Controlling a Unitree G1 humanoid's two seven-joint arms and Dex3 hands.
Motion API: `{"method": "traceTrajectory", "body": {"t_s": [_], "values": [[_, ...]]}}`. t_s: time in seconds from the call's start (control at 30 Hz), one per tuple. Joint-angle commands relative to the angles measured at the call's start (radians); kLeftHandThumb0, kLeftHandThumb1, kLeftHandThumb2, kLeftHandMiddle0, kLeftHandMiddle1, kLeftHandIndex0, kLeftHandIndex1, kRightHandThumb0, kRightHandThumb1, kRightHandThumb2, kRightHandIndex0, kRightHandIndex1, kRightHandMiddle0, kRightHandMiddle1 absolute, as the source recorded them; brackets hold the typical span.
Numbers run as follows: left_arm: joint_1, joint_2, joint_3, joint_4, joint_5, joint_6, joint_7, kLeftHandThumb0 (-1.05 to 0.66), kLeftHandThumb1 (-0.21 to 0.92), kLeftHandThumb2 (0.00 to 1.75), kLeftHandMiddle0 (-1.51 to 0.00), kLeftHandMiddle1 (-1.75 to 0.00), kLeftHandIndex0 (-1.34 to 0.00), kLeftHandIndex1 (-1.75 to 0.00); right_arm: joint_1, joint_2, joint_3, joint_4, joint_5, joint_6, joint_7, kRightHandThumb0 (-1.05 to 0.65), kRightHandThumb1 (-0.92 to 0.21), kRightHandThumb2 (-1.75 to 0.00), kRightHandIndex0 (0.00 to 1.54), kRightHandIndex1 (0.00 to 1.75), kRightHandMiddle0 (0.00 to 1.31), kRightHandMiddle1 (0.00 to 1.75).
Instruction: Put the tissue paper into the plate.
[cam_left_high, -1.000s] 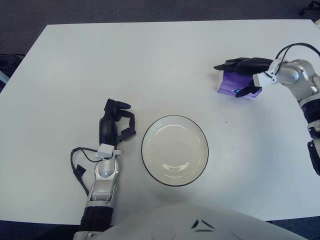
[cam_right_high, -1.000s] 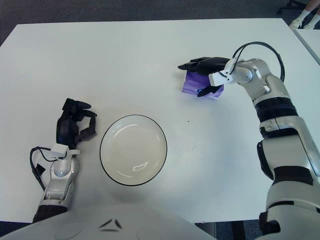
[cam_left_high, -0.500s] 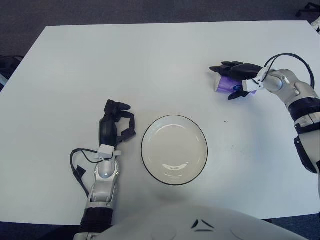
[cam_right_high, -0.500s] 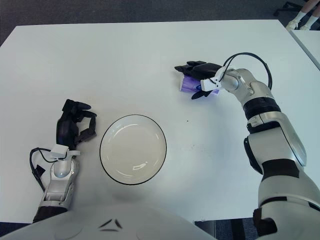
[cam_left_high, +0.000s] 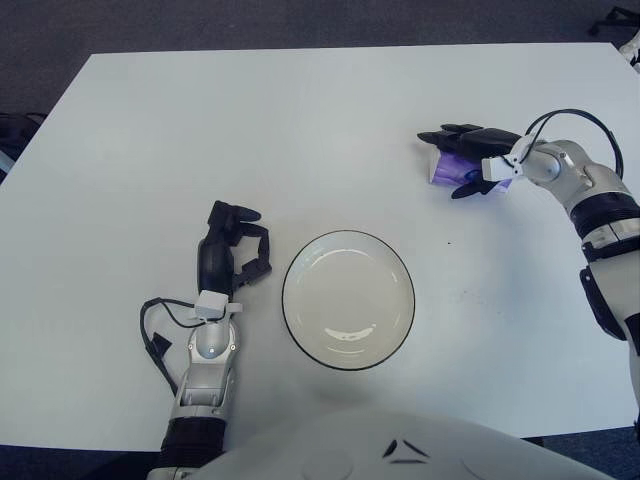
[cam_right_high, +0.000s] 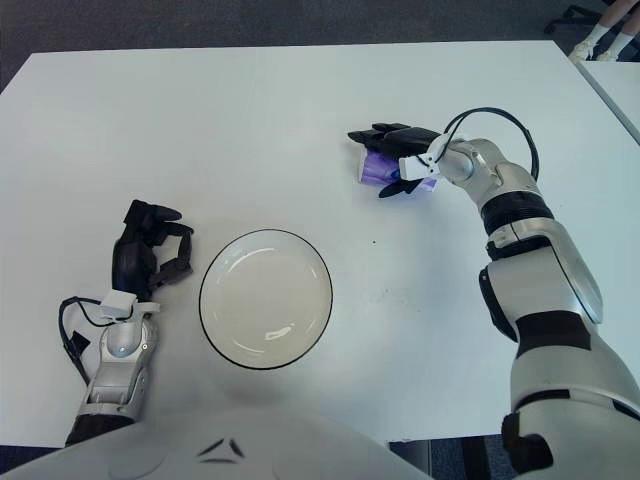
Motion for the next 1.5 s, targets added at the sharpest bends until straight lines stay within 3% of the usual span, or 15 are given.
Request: {"method": "traceTrajectory", "body": {"t_s": [0.0,0.23,0.3,0.37,0.43,0.5,0.53,0.6,0.67,0.77,0.9,1.17,1.47], "values": [[0.084,-0.019,-0.008,0.095,-0.001,0.026,-0.007,-0.01,0.47,1.04,-0.65,-1.42,-0.33,-1.75,0.094,0.05,0.031,0.065,-0.011,0.013,0.031,-1.03,-0.58,-0.59,0.0,0.0,0.0,0.0],[0.084,-0.02,-0.007,0.098,-0.002,0.025,-0.007,-0.01,0.47,1.04,-0.65,-1.41,-0.34,-1.75,0.117,0.078,0.0,0.106,0.025,0.045,-0.032,-0.94,-0.6,-0.64,0.0,0.0,0.0,0.0],[0.085,-0.02,-0.006,0.099,-0.001,0.025,-0.006,-0.01,0.47,1.04,-0.65,-1.41,-0.34,-1.75,0.141,0.095,-0.044,0.119,0.075,0.061,-0.067,-0.91,-0.56,-0.71,0.0,0.0,0.0,0.0],[0.085,-0.02,-0.006,0.099,-0.001,0.026,-0.005,-0.01,0.47,1.04,-0.64,-1.41,-0.34,-1.75,0.158,0.11,-0.074,0.129,0.105,0.072,-0.098,-0.67,-0.39,-0.91,0.0,0.51,0.0,0.31],[0.084,-0.02,-0.005,0.099,-0.002,0.028,-0.006,-0.01,0.47,1.04,-0.64,-1.42,-0.33,-1.75,0.174,0.127,-0.096,0.144,0.127,0.081,-0.14,-0.57,-0.31,-1.02,0.0,0.9,0.0,0.63],[0.084,-0.02,-0.005,0.099,-0.002,0.03,-0.006,-0.01,0.48,1.03,-0.64,-1.42,-0.33,-1.75,0.185,0.14,-0.112,0.157,0.141,0.084,-0.181,-0.47,-0.21,-1.17,0.03,1.37,0.0,1.19],[0.084,-0.019,-0.005,0.098,-0.001,0.029,-0.006,-0.01,0.48,1.03,-0.64,-1.42,-0.33,-1.75,0.189,0.144,-0.119,0.158,0.148,0.081,-0.197,-0.45,-0.2,-1.2,0.04,1.44,0.0,1.3],[0.084,-0.019,-0.005,0.099,0.002,0.027,-0.004,-0.01,0.48,1.03,-0.64,-1.42,-0.33,-1.75,0.196,0.149,-0.131,0.161,0.159,0.076,-0.219,-0.01,-0.28,-1.22,0.29,1.62,0.07,1.56],[0.084,-0.018,-0.004,0.1,0.002,0.025,-0.004,-0.01,0.48,1.03,-0.64,-1.42,-0.32,-1.75,0.202,0.157,-0.144,0.162,0.171,0.075,-0.236,0.23,-0.28,-1.28,0.45,1.68,0.18,1.65],[0.083,-0.017,-0.003,0.102,0.002,0.024,-0.004,-0.01,0.48,1.03,-0.65,-1.41,-0.33,-1.75,0.207,0.163,-0.154,0.163,0.179,0.075,-0.248,0.07,-0.19,-1.44,0.63,1.73,0.41,1.71],[0.086,-0.018,-0.001,0.096,0.001,0.022,-0.003,-0.01,0.48,1.02,-0.65,-1.4,-0.33,-1.75,0.25,0.172,-0.179,0.111,0.205,0.049,-0.291,0.01,-0.1,-1.55,0.76,1.7,0.53,1.74],[0.088,-0.018,0.002,0.092,-0.004,0.026,-0.006,-0.01,0.48,1.02,-0.65,-1.41,-0.33,-1.75,0.295,0.202,-0.232,0.076,0.263,0.023,-0.331,0.0,-0.03,-1.61,0.88,1.61,0.59,1.75],[0.087,-0.017,0.006,0.097,-0.005,0.014,-0.006,-0.01,0.48,1.03,-0.64,-1.43,-0.32,-1.75,0.35,0.238,-0.312,0.03,0.394,-0.042,-0.256,0.0,-0.02,-1.62,0.89,1.61,0.59,1.75]]}}
